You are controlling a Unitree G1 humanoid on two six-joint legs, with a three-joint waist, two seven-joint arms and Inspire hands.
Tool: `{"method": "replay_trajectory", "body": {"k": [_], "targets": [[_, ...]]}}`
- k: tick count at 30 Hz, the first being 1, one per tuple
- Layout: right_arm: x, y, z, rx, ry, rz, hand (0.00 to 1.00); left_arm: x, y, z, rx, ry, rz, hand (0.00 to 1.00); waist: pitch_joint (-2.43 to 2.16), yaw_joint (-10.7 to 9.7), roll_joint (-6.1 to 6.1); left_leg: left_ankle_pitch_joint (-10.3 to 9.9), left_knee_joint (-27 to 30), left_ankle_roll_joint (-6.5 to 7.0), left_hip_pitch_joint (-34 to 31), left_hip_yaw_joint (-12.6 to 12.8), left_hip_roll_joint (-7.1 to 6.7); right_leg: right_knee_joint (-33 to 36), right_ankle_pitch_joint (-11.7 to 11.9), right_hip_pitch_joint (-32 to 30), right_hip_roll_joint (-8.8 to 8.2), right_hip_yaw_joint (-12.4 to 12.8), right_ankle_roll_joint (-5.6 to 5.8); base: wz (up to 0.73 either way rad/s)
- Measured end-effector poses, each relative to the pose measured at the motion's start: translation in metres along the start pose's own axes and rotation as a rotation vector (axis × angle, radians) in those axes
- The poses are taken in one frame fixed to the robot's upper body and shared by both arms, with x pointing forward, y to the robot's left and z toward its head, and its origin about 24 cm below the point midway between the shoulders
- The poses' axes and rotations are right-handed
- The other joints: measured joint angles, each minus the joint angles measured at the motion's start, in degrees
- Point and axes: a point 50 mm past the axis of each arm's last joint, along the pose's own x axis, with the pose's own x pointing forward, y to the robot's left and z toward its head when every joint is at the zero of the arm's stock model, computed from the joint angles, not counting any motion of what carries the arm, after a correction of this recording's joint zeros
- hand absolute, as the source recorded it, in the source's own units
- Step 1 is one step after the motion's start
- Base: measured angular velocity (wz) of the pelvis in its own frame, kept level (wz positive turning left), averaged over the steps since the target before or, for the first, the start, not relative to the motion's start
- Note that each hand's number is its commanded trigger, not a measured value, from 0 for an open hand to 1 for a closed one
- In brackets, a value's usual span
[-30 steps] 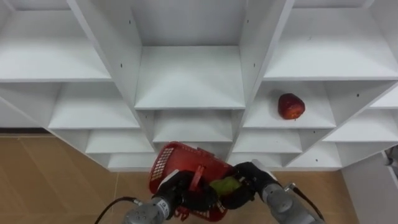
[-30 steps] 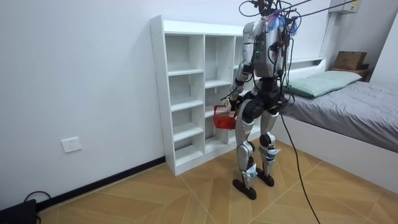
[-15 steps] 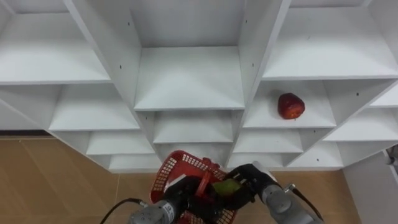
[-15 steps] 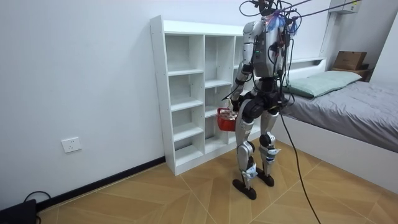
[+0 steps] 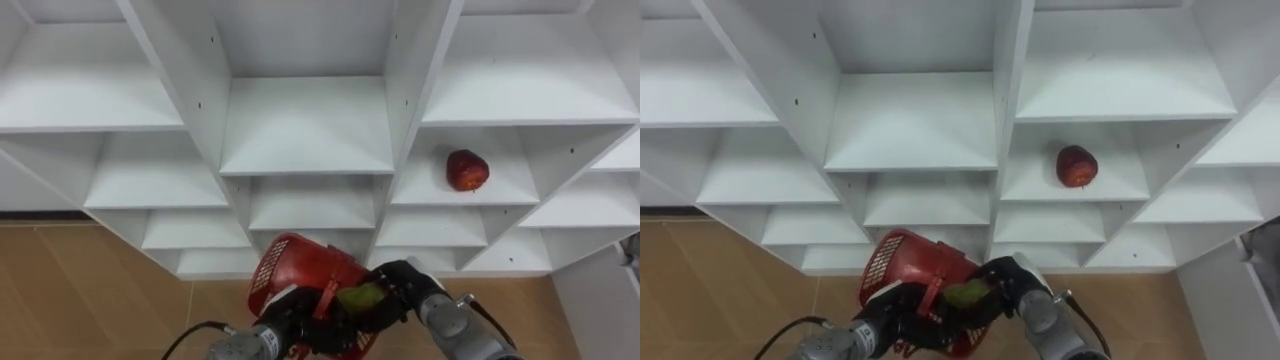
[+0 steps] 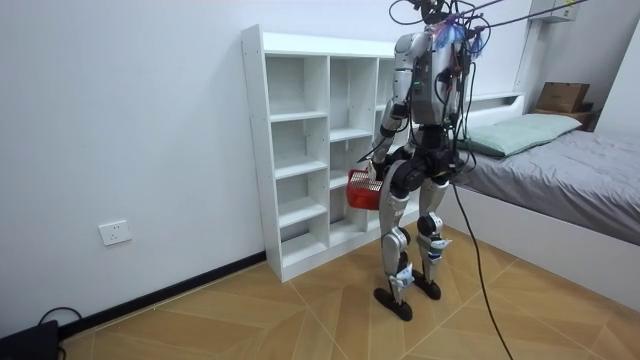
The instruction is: Collect fruits from the closet
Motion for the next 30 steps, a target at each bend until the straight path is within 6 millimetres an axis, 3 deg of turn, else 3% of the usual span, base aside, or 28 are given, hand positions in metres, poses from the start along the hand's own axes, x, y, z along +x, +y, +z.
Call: {"method": "replay_trajectory", "body": {"k": [1,30], "targets": [[0.0,0.0002,0.0,0.001,0.0,0.001,0.0,0.0002,-0.0001,0.0005,0.001,-0.001,-0.002,1.0,0.0,0.0,0.0,0.0,0.0,0.0,0.0,0.0,0.0,0.0,0.0,0.0,0.0,0.0,0.0,0.0],[0.0005,0.0044,0.0032,0.042,-0.007,0.01,0.0,0.0024,-0.001,0.0028,0.003,0.001,-0.005,1.0,0.2,-0.1,-0.43,0.0,-0.3,-0.01,-0.5,-0.2,0.0,-0.6,0.0,-0.5,0.1,0.1,0.0,0.0]]}}
